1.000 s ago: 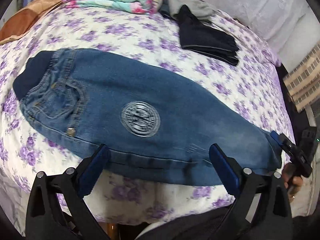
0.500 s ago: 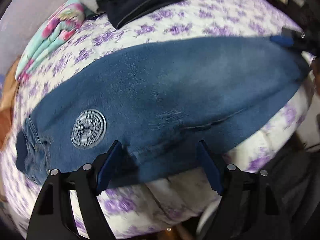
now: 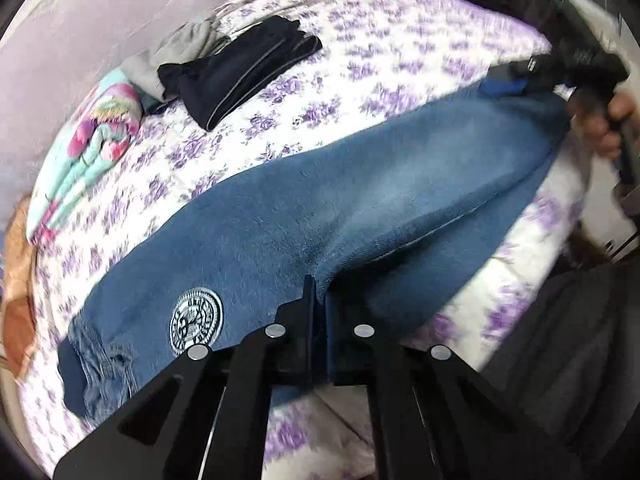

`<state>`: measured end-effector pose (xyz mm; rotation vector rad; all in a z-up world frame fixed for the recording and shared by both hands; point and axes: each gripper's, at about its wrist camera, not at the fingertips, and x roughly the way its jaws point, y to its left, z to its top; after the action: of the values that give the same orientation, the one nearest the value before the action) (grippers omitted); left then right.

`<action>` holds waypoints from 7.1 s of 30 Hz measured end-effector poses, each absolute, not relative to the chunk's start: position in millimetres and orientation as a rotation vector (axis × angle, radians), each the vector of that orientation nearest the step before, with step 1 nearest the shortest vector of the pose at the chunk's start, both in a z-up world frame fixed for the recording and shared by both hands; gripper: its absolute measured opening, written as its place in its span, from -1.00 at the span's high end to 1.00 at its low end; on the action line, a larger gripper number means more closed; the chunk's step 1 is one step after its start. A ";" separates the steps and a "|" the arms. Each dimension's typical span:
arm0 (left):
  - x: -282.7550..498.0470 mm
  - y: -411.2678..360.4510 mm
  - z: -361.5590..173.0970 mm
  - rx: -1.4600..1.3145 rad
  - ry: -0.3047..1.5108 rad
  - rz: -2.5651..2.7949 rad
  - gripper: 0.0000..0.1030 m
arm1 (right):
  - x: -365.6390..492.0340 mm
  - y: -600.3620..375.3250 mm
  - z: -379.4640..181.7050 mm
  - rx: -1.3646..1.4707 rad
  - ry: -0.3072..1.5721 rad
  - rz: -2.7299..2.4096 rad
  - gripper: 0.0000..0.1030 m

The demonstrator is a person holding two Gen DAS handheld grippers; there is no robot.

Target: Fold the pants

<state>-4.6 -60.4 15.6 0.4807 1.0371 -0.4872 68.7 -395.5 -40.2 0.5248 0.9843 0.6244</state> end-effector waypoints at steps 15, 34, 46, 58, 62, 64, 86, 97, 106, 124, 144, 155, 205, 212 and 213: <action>-15.7 -33.0 49.0 0.275 0.981 -0.555 -0.66 | 81.7 -377.8 -9.3 0.400 0.973 0.673 -0.55; 49.5 27.9 -24.7 0.133 1.067 -0.198 -0.61 | 73.5 -442.0 -45.9 0.446 1.122 0.365 0.54; 116.6 9.1 7.8 0.119 0.981 -0.076 -0.75 | 179.5 -230.1 7.4 0.043 0.980 0.685 0.07; 100.1 22.4 -33.7 0.252 1.053 -0.008 -0.77 | 169.4 -162.1 -47.8 -0.030 1.202 0.880 0.31; 98.1 29.3 -34.5 0.198 1.036 -0.020 -0.77 | 182.8 -157.4 -31.0 0.027 1.192 0.918 0.30; 93.8 28.8 -36.0 0.203 1.016 -0.016 -0.76 | 186.3 -142.9 -31.3 0.023 1.219 0.944 0.34; 65.2 43.8 -36.0 0.113 0.933 -0.098 -0.77 | 231.9 -101.3 -49.1 0.242 1.332 0.882 0.74; 62.8 42.0 -28.9 0.138 0.947 -0.093 -0.74 | 215.2 -98.4 -37.5 -0.063 1.121 0.914 0.63; 66.7 82.9 -15.4 0.146 0.933 0.173 -0.88 | 135.5 -158.1 -19.8 -0.143 0.986 0.748 0.24; 63.6 36.8 -6.0 0.126 0.953 0.126 -0.92 | -13.1 -504.2 7.5 0.452 0.905 -0.029 -0.47; 52.9 -53.8 -43.1 0.130 1.103 -0.124 -0.92 | 22.5 -454.5 0.9 0.548 0.841 0.184 0.62; 24.3 43.7 6.3 -0.153 0.968 0.094 -0.92 | 84.9 -177.1 -9.5 -0.001 1.031 0.775 0.29; 53.6 -90.8 -4.1 0.155 1.031 -0.111 -0.90 | 64.8 -288.3 -14.8 -0.120 0.859 0.579 -0.45; 79.7 -65.7 -37.9 0.089 1.114 -0.045 -0.92 | 81.8 -272.9 -28.1 0.009 0.883 0.629 0.06; 80.1 -61.1 -39.7 0.082 1.116 -0.048 -0.92 | 84.5 -264.5 -36.5 -0.076 0.877 0.598 0.10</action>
<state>80.1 -61.1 -39.7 0.0823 1.1163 -0.0478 84.5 -264.5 -36.5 -0.0763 0.8772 0.5980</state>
